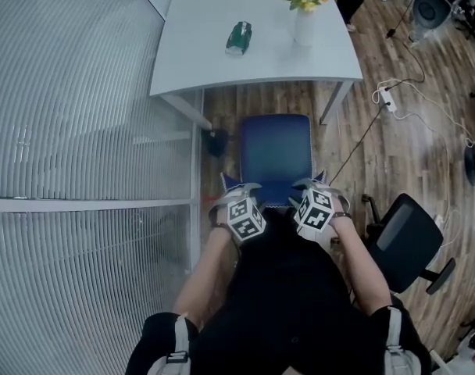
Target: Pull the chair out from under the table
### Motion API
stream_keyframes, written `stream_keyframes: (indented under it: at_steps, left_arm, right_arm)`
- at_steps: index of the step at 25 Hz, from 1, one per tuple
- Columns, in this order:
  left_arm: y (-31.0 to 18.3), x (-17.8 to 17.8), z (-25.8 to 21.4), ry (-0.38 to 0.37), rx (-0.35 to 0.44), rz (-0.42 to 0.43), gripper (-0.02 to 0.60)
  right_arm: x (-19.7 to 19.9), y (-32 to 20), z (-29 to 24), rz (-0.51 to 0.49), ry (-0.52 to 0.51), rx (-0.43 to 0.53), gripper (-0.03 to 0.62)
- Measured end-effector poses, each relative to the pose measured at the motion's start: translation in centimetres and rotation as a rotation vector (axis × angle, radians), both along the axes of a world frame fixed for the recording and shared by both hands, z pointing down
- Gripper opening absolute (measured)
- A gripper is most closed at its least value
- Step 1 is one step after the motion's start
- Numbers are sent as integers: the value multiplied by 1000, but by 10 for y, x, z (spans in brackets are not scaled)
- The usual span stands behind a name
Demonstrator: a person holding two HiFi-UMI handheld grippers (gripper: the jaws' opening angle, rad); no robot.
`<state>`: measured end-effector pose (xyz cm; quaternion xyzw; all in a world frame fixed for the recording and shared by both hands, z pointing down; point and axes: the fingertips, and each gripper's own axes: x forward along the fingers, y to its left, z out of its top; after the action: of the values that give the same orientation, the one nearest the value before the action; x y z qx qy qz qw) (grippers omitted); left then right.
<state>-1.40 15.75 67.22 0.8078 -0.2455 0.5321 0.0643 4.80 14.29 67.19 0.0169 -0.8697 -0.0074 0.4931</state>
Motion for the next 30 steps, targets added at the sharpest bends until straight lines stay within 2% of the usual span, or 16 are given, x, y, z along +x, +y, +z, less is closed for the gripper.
stream_keyframes:
  at_steps: [6,13,16,21,27,30]
  left_arm:
    - [-49,5,-50,7,141,-12,166]
    - [-105,24,-123,103,316,-51,141]
    - [-120,31,-156,189,373,-105,119]
    - [-135,44,-204,367,425,-164,72]
    - [-142,49,-243,574,441,-231,43]
    - [-141,46,-255,645,445,-264,21]
  right_arm:
    - [12,-54,-50,54,-43,148,95]
    - [9,-108,-143,156,-237,334,38]
    - [6,-120,-183,199,-327,373,4]
    - [5,-134,-232,285,-475,389,3]
    - [9,-135,-263,354,-606,319,2]
    - [11,-132,-273,364,-650,290,2]
